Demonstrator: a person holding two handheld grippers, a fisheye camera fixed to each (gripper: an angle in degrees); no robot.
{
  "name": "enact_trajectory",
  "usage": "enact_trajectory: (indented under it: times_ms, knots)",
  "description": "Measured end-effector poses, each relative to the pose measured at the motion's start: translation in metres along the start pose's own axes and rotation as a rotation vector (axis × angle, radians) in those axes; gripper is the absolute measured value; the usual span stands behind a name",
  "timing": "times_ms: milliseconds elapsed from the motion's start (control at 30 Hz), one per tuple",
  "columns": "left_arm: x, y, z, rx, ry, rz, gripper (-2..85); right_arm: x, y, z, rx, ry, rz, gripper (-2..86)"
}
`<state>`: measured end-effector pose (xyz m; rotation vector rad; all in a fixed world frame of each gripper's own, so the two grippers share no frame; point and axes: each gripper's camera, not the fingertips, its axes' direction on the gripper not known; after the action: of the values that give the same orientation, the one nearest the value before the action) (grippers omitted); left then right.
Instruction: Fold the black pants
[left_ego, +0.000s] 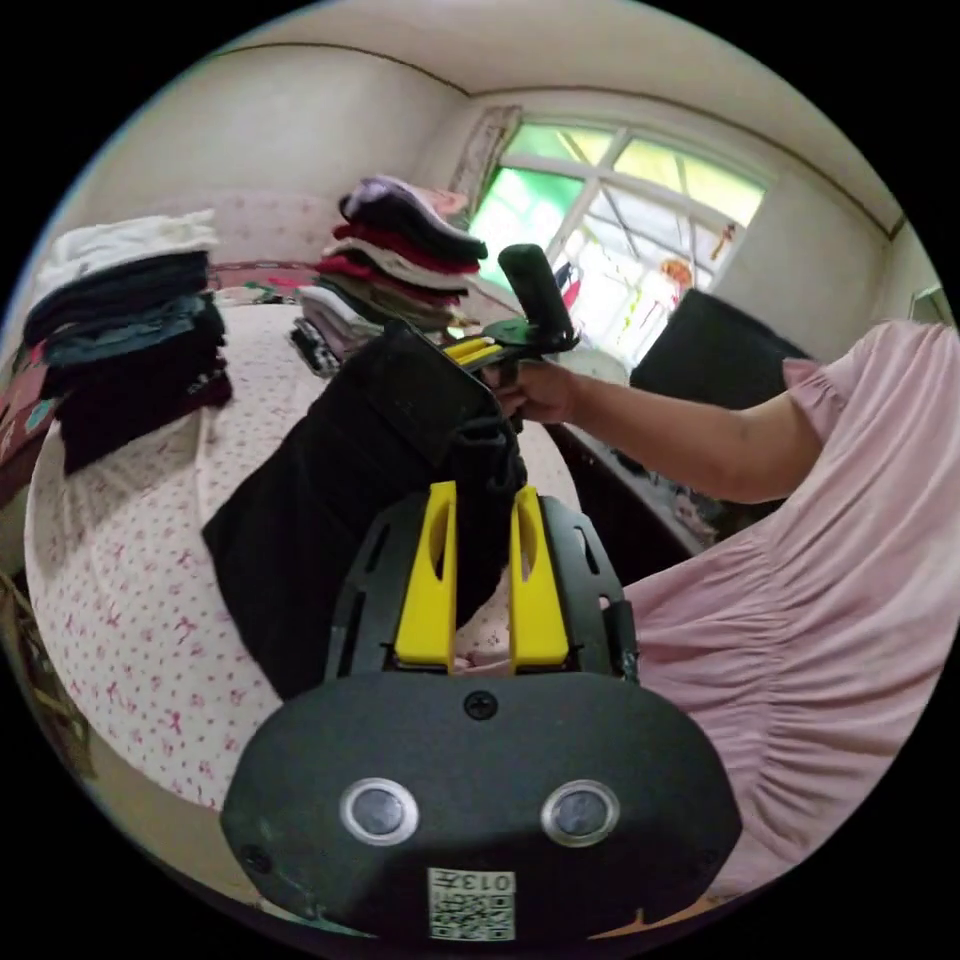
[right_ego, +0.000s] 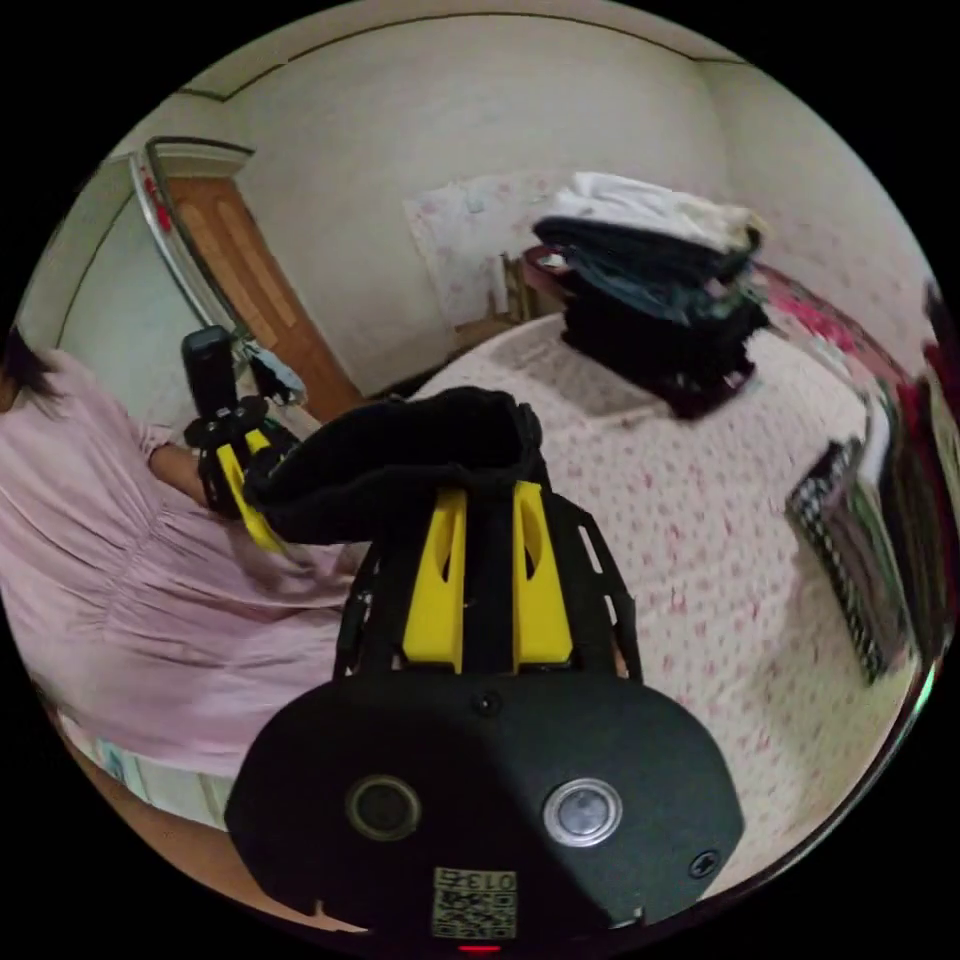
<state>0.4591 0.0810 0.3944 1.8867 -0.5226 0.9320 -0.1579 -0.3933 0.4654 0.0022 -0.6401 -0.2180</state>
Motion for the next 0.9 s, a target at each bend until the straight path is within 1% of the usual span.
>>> enact_trajectory:
  times_ms: [100, 133, 167, 200, 233, 300, 367, 433, 467, 533, 567, 633, 700, 733, 800, 867, 900]
  knots:
    - [0.034, -0.020, 0.098, -0.156, -0.082, 0.077, 8.7, 0.024, 0.066, -0.009, -0.042, 0.082, 0.196, 4.7]
    - [0.042, -0.025, 0.139, -0.255, -0.123, 0.105, 9.1, 0.036, 0.099, -0.013, -0.060, 0.110, 0.297, 5.0]
    - [0.045, -0.026, 0.158, -0.313, -0.132, 0.117, 9.3, 0.048, 0.130, -0.016, -0.088, 0.128, 0.403, 5.7]
    - [0.049, -0.028, 0.191, -0.417, -0.123, 0.135, 9.7, 0.057, 0.160, -0.023, -0.092, 0.118, 0.506, 6.8]
    - [0.056, -0.031, 0.206, -0.435, -0.139, 0.153, 10.0, 0.061, 0.174, -0.029, -0.078, 0.102, 0.559, 7.2]
    - [0.068, -0.041, 0.209, -0.431, -0.161, 0.187, 10.4, 0.070, 0.217, -0.055, -0.009, 0.041, 0.681, 8.8]
    - [0.077, -0.050, 0.204, -0.416, -0.112, 0.201, 9.7, 0.071, 0.236, -0.070, 0.038, 0.008, 0.706, 10.2]
    - [0.088, -0.059, 0.182, -0.315, -0.077, 0.228, 8.8, 0.073, 0.247, -0.078, 0.059, -0.040, 0.721, 11.7]
    - [0.089, -0.061, 0.177, -0.293, -0.094, 0.224, 8.8, 0.076, 0.251, -0.081, 0.069, -0.080, 0.725, 12.4]
    - [0.076, -0.068, 0.163, -0.257, -0.244, 0.157, 8.8, 0.081, 0.253, -0.084, 0.088, -0.130, 0.725, 13.1]
    - [0.068, -0.068, 0.160, -0.252, -0.286, 0.121, 8.9, 0.085, 0.254, -0.084, 0.085, -0.145, 0.736, 13.5]
    - [0.025, -0.065, 0.146, -0.241, -0.381, -0.077, 9.7, 0.091, 0.255, -0.081, 0.064, -0.169, 0.746, 13.9]
    - [-0.002, -0.058, 0.138, -0.234, -0.398, -0.184, 9.9, 0.096, 0.254, -0.072, 0.005, -0.221, 0.759, 13.9]
    - [-0.015, -0.055, 0.139, -0.260, -0.385, -0.220, 9.9, 0.096, 0.254, -0.071, 0.002, -0.234, 0.761, 13.7]
    - [-0.023, -0.053, 0.149, -0.300, -0.348, -0.226, 10.0, 0.092, 0.249, -0.074, -0.022, -0.219, 0.743, 11.2]
    - [-0.024, -0.054, 0.158, -0.305, -0.351, -0.223, 10.0, 0.092, 0.250, -0.079, -0.066, -0.150, 0.758, 8.6]
    - [-0.023, -0.056, 0.163, -0.304, -0.361, -0.230, 9.8, 0.092, 0.250, -0.081, -0.069, -0.159, 0.754, 8.1]
